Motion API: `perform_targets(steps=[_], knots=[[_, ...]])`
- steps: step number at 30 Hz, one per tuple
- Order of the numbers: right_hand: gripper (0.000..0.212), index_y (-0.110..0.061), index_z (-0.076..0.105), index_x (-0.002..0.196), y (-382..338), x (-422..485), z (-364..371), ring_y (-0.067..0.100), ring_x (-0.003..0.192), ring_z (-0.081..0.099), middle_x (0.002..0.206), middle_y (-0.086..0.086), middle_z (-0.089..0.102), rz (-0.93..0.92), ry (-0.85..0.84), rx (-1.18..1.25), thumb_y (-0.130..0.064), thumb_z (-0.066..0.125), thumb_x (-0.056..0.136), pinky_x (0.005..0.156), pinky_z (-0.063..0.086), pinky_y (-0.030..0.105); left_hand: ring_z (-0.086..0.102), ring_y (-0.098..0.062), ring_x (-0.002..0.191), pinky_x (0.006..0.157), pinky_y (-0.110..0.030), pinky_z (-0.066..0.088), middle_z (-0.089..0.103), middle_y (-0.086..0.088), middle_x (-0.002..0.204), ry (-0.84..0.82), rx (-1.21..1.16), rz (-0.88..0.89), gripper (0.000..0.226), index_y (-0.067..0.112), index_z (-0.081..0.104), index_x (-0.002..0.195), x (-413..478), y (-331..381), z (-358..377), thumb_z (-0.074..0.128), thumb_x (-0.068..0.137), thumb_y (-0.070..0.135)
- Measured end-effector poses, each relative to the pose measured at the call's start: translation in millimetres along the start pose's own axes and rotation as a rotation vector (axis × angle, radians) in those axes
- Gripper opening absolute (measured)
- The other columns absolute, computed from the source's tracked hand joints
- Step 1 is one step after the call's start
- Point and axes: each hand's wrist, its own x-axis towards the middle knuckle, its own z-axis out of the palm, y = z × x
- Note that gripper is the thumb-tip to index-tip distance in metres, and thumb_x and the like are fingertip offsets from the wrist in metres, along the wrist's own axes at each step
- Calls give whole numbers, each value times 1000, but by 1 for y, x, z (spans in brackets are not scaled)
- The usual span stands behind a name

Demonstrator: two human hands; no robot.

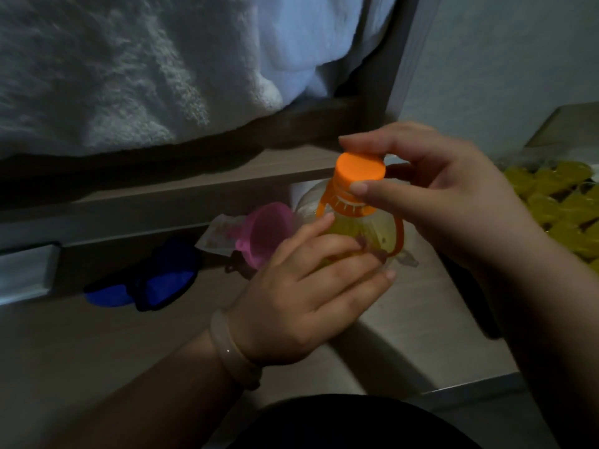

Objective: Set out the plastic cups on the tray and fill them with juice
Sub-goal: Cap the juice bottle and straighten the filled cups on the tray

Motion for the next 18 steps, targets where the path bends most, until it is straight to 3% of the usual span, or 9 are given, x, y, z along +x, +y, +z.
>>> perform_targets(steps=[3,7,10,15,18], knots=[[30,-31,65,104,0,1,-1,11,102,63,106,-6,65,35,-22,-17,-33,74,75,96,49,47,54,-28,117,104,-53,38,60,-13,127,6,-10,-29,35,7,54,129,-2,1,5,58,94,9],[36,-30,58,97,3,-1,6,20,103,62,109,3,63,51,18,59,-42,75,67,91,52,44,55,-28,116,103,-50,39,65,-13,120,25,23,-14,33,6,53,128,-3,-2,7,57,95,9],[39,-29,55,97,2,-1,7,11,106,62,117,-3,61,45,29,55,-42,75,66,89,52,35,54,-29,115,105,-51,38,66,-13,117,42,25,-6,31,5,55,125,-5,-3,9,57,95,9],[31,-30,59,94,0,-7,7,21,100,66,109,4,68,66,83,83,-41,72,69,90,53,50,55,-32,113,103,-57,38,67,-15,113,52,-13,-8,28,3,59,121,-4,-6,11,60,93,8],[33,-33,55,86,-2,-6,11,15,93,68,102,0,70,67,155,39,-45,76,64,85,55,49,53,-32,115,104,-57,37,65,-15,117,44,-3,-3,31,4,55,123,-4,-5,12,61,93,10]])
